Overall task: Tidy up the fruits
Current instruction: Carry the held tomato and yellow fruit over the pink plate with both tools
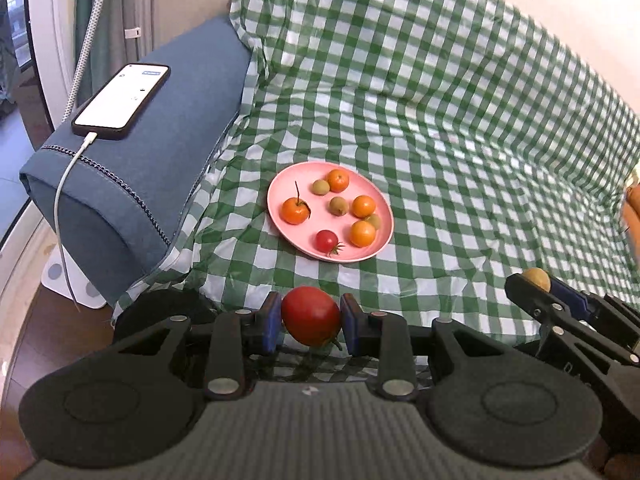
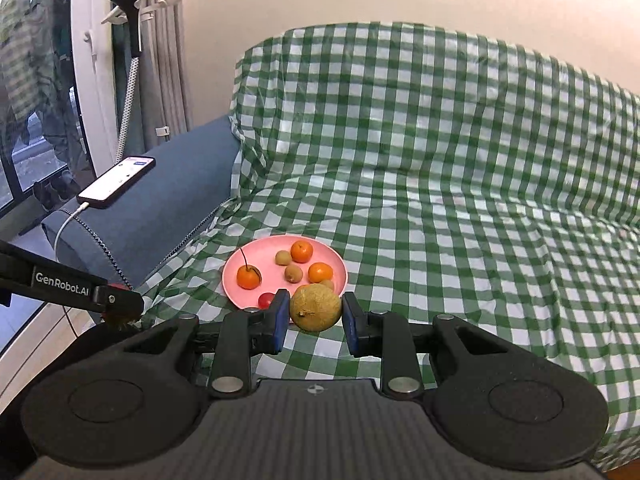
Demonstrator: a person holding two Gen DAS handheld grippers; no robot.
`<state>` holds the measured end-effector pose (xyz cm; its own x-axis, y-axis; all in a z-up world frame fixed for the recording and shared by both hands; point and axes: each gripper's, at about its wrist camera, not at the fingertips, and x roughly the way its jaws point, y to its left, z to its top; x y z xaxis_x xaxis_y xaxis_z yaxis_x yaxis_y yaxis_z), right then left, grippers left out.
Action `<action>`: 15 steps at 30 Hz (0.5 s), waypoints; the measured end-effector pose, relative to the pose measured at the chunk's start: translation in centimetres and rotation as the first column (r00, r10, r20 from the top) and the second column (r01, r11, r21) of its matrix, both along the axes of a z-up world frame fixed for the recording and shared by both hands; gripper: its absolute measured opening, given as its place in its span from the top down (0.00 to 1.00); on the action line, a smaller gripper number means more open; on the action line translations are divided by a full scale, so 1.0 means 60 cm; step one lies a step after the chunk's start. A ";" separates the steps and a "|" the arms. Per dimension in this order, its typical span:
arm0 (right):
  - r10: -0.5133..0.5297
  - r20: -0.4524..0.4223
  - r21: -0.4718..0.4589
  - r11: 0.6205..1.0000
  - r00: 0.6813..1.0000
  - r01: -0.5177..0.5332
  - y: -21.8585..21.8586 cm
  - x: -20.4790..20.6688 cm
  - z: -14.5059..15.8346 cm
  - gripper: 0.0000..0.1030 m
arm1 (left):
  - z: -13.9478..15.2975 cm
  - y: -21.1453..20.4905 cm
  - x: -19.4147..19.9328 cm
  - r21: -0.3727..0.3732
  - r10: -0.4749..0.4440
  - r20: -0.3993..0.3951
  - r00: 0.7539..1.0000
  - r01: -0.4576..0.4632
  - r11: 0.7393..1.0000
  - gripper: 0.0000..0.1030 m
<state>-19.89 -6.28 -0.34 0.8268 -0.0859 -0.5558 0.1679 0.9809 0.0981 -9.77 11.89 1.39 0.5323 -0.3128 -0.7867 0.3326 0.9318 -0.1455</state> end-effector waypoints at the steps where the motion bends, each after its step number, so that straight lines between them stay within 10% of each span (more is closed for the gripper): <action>1: 0.001 0.002 -0.007 1.000 1.000 -0.001 0.002 -0.002 0.003 0.72 | 0.003 0.003 -0.004 -0.007 -0.001 0.006 1.000 0.001 1.000 0.66; 15: 0.008 -0.034 -0.030 1.000 0.999 -0.009 -0.004 0.018 -0.009 0.72 | -0.001 -0.003 0.017 -0.020 -0.010 0.008 1.000 0.010 1.000 0.66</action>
